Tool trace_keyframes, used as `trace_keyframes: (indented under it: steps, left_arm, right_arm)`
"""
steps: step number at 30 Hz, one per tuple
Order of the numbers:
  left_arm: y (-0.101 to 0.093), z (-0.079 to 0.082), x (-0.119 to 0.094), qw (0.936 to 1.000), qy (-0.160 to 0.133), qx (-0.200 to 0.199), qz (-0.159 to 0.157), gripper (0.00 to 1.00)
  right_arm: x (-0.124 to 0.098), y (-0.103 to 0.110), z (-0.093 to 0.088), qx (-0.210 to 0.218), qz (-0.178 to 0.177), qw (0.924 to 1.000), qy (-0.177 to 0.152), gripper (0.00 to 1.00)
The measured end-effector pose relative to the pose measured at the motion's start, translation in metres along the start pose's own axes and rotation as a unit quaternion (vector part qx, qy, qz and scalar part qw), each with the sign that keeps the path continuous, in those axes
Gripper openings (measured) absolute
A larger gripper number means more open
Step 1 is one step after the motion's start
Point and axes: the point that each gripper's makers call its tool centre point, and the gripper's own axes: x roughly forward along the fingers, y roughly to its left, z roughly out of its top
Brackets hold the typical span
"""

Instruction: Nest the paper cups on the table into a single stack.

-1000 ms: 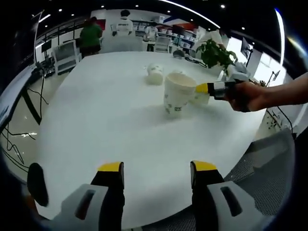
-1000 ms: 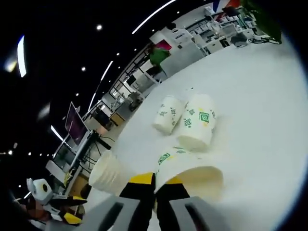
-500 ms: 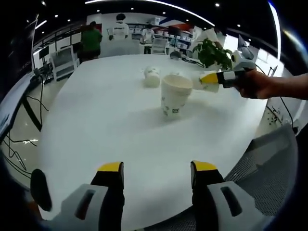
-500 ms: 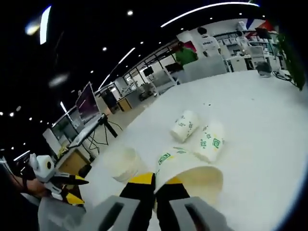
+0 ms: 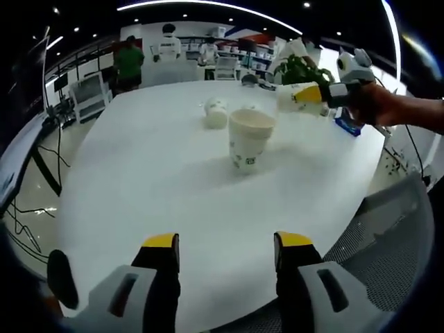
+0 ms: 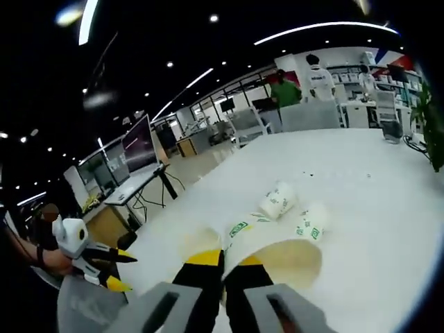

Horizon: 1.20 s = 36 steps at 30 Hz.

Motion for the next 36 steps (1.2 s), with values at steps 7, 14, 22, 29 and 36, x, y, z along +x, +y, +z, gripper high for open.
trace_keyframes:
  steps: [7,14,22,29,36]
  left_arm:
    - [0.001,0.000,0.001,1.0000,0.000,0.003,0.001,0.53]
    - [0.001,0.000,0.001,1.0000,-0.002,0.003,0.003,0.53]
    - [0.002,0.001,-0.001,1.0000,-0.005,-0.001,0.006,0.53]
    - [0.003,0.000,0.000,1.0000,-0.005,-0.002,0.005,0.53]
    - [0.003,0.001,0.000,1.0000,-0.006,-0.005,0.005,0.53]
  right_arm:
    - [0.002,0.024,0.017,-0.023,0.019,0.9995,-0.004,0.00]
    - [0.012,0.048,0.020,-0.059,0.042,0.9972,0.018,0.00]
    - [0.028,0.060,0.016,-0.091,0.053,0.9933,0.048,0.00]
    - [0.036,0.070,0.011,-0.113,0.059,0.9893,0.072,0.00]
    - [0.042,0.067,0.002,-0.154,0.055,0.9801,0.113,0.00]
